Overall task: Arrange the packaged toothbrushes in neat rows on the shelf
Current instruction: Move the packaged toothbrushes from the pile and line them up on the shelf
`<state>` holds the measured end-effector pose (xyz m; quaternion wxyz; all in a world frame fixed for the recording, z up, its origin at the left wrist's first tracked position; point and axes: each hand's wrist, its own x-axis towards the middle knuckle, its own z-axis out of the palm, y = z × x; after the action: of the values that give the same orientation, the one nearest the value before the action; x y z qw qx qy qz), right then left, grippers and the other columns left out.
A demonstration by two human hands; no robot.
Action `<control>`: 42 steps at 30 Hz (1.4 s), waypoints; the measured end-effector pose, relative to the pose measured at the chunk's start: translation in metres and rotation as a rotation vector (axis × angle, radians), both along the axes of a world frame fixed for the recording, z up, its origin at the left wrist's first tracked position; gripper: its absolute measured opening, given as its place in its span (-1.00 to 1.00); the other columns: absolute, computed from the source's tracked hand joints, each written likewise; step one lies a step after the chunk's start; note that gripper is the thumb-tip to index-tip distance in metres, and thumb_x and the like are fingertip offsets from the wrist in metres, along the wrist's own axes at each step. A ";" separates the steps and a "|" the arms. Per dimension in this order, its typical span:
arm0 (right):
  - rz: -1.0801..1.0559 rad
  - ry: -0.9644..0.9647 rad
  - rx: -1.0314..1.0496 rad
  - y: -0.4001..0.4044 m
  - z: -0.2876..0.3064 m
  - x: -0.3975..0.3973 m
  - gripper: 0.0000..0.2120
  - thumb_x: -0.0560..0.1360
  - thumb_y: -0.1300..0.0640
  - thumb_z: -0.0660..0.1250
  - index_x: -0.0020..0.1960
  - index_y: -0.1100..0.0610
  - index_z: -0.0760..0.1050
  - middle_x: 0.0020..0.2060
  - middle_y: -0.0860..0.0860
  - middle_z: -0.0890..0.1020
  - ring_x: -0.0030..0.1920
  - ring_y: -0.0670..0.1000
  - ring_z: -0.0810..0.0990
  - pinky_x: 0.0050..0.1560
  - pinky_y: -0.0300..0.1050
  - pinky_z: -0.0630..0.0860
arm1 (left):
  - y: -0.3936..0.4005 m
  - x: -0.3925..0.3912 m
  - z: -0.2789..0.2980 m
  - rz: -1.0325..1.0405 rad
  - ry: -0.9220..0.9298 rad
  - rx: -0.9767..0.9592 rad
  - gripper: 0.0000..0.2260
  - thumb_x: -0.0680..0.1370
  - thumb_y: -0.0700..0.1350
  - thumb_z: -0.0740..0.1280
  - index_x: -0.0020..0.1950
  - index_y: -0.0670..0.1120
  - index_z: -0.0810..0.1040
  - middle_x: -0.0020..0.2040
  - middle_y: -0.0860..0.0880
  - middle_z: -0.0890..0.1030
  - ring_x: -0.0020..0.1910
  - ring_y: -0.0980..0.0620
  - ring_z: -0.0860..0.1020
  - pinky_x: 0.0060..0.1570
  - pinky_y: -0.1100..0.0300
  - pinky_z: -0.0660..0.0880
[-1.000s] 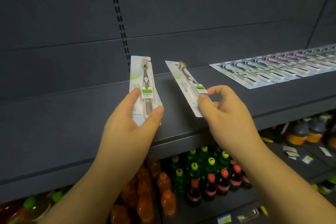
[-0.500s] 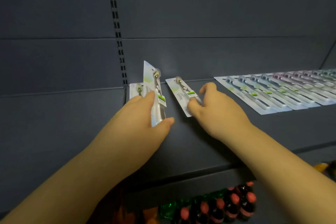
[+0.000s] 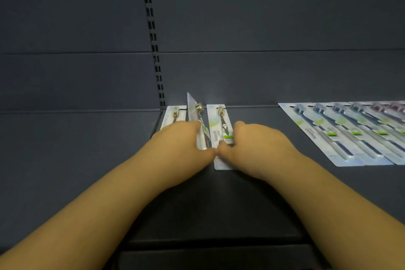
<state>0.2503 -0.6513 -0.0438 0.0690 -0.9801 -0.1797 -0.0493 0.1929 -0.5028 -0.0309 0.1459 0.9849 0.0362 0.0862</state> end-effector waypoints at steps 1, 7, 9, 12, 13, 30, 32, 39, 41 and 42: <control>0.006 0.004 0.024 -0.001 -0.001 0.002 -0.65 0.53 -0.25 0.14 -0.08 0.05 0.32 -0.27 -0.05 0.47 -0.28 -0.02 0.46 -0.37 -0.07 0.28 | -0.003 0.001 -0.002 -0.002 -0.016 0.004 -0.51 0.49 0.22 0.31 0.36 0.06 0.40 0.27 0.06 0.52 0.16 0.05 0.49 0.06 0.19 0.41; 0.044 0.001 0.065 -0.003 -0.006 0.009 -0.69 0.53 -0.20 0.19 -0.12 0.05 0.36 -0.28 -0.04 0.50 -0.30 -0.03 0.48 -0.38 -0.10 0.32 | -0.011 0.003 -0.015 0.006 -0.100 0.116 -0.69 0.50 0.21 0.24 0.21 0.17 0.44 0.05 0.13 0.54 0.18 0.03 0.45 0.12 0.08 0.24; 0.057 0.013 0.066 -0.003 -0.005 0.009 -0.71 0.54 -0.18 0.18 -0.14 0.04 0.36 -0.28 -0.03 0.51 -0.29 -0.03 0.49 -0.37 -0.10 0.33 | -0.008 0.003 -0.018 0.018 -0.119 0.201 -0.71 0.48 0.27 0.20 0.14 0.19 0.39 -0.06 0.15 0.43 0.10 0.04 0.38 0.05 0.08 0.19; 0.067 0.034 0.053 -0.004 -0.003 0.009 -0.72 0.55 -0.18 0.18 -0.18 0.01 0.32 -0.28 -0.04 0.51 -0.29 -0.04 0.49 -0.39 -0.10 0.32 | -0.004 0.003 -0.024 0.077 -0.167 0.287 -0.56 0.44 0.37 0.13 0.26 0.26 0.34 -0.06 0.14 0.33 0.05 0.06 0.28 0.02 0.07 0.13; 0.069 0.036 0.049 -0.005 -0.002 0.009 -0.71 0.55 -0.17 0.18 -0.19 0.01 0.31 -0.28 -0.04 0.51 -0.29 -0.05 0.49 -0.39 -0.11 0.31 | -0.002 0.003 -0.026 0.096 -0.183 0.300 -0.52 0.42 0.39 0.11 0.29 0.28 0.32 -0.06 0.13 0.31 0.03 0.06 0.26 0.01 0.07 0.10; 0.080 0.044 0.036 -0.006 0.001 0.009 -0.68 0.56 -0.19 0.16 -0.22 0.00 0.28 -0.28 -0.04 0.51 -0.29 -0.06 0.49 -0.39 -0.12 0.31 | 0.004 0.005 -0.032 0.053 -0.165 0.410 -0.47 0.45 0.41 -0.08 0.34 0.27 0.32 0.06 0.17 0.30 0.09 0.10 0.24 0.02 0.08 0.06; 0.079 0.052 0.029 -0.005 0.001 0.009 -0.68 0.57 -0.19 0.16 -0.22 0.00 0.27 -0.28 -0.04 0.50 -0.30 -0.06 0.48 -0.39 -0.12 0.31 | 0.004 0.006 -0.033 0.045 -0.151 0.430 -0.46 0.46 0.40 -0.12 0.34 0.26 0.32 0.10 0.19 0.32 0.11 0.10 0.25 0.02 0.08 0.05; 0.100 0.062 0.034 -0.004 -0.002 0.012 -0.71 0.57 -0.20 0.16 -0.07 0.02 0.33 -0.27 -0.05 0.47 -0.29 -0.07 0.46 -0.37 -0.13 0.33 | 0.002 0.007 -0.033 0.029 -0.113 0.425 -0.44 0.47 0.38 -0.17 0.34 0.22 0.32 0.13 0.20 0.37 0.14 0.09 0.27 0.08 0.06 0.10; 0.098 0.056 0.038 -0.005 -0.001 0.011 -0.70 0.57 -0.21 0.15 -0.11 0.01 0.33 -0.28 -0.06 0.47 -0.29 -0.07 0.47 -0.35 -0.12 0.34 | 0.001 0.006 -0.033 0.035 -0.118 0.426 -0.44 0.48 0.38 -0.16 0.34 0.21 0.32 0.13 0.20 0.38 0.14 0.08 0.28 0.08 0.05 0.12; 0.094 0.050 0.042 -0.006 0.000 0.011 -0.69 0.56 -0.22 0.15 -0.16 0.00 0.32 -0.28 -0.06 0.48 -0.29 -0.07 0.47 -0.35 -0.12 0.34 | 0.001 0.006 -0.033 0.041 -0.123 0.430 -0.44 0.49 0.37 -0.16 0.35 0.20 0.32 0.14 0.20 0.39 0.15 0.07 0.28 0.09 0.05 0.12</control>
<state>0.2610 -0.6570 -0.0441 0.0963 -0.9697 -0.2229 -0.0252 0.1990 -0.5019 -0.0644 -0.0674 0.9852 0.0282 0.1549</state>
